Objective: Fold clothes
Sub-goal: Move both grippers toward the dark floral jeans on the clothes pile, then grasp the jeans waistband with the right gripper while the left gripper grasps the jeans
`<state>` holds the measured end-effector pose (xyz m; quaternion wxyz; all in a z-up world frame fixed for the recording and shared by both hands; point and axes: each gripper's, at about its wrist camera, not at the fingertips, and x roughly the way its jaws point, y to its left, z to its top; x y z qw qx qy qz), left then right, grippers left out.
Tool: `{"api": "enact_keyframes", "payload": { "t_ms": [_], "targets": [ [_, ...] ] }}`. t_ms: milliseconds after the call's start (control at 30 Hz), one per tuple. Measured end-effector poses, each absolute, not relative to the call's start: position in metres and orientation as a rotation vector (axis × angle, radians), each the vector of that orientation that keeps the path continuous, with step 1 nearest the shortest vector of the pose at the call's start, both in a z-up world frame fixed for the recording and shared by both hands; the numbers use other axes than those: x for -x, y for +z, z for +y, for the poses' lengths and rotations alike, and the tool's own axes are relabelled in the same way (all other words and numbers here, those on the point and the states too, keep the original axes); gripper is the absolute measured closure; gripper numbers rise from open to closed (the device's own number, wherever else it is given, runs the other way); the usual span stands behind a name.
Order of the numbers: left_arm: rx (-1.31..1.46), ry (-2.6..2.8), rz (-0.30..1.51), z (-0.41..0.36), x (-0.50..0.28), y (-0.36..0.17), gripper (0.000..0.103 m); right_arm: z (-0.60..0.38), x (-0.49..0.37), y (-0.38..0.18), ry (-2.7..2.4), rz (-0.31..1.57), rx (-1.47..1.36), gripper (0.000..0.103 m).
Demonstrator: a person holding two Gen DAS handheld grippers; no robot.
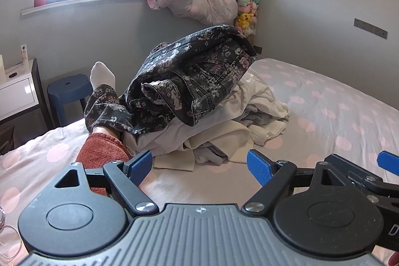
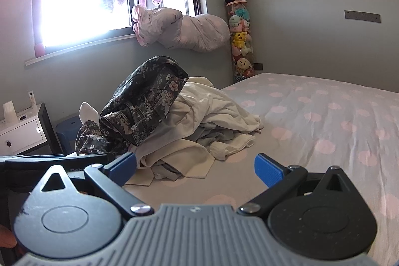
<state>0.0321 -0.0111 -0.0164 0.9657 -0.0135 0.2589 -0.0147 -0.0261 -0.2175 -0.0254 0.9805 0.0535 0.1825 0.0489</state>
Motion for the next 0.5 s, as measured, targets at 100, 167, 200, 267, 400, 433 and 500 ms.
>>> {"api": "enact_keyframes", "payload": {
  "t_ms": [100, 167, 200, 267, 400, 433, 500],
  "targets": [
    [0.015, -0.022, 0.508, -0.013, -0.042, -0.016, 0.02, -0.217, 0.009, -0.023, 0.108, 0.368, -0.088, 0.001],
    [-0.004, -0.015, 0.487, -0.014, -0.051, -0.014, 0.02, -0.218, -0.005, -0.021, 0.117, 0.374, -0.084, 0.001],
    [0.002, -0.017, 0.489, -0.013, -0.058, -0.013, 0.02, -0.218, -0.013, -0.02, 0.121, 0.377, -0.081, 0.001],
    [0.013, -0.021, 0.494, -0.011, -0.072, -0.012, 0.02, -0.215, -0.027, -0.017, 0.132, 0.373, -0.07, 0.001],
    [0.017, -0.058, 0.518, -0.005, -0.103, -0.016, 0.02, -0.21, -0.058, -0.015, 0.157, 0.381, -0.049, 0.002],
    [0.018, -0.065, 0.526, -0.004, -0.111, -0.017, 0.02, -0.209, -0.067, -0.015, 0.162, 0.388, -0.047, 0.002],
    [0.02, -0.071, 0.539, 0.001, -0.126, -0.021, 0.02, -0.205, -0.084, -0.016, 0.172, 0.401, -0.049, 0.002]
  ]
}}
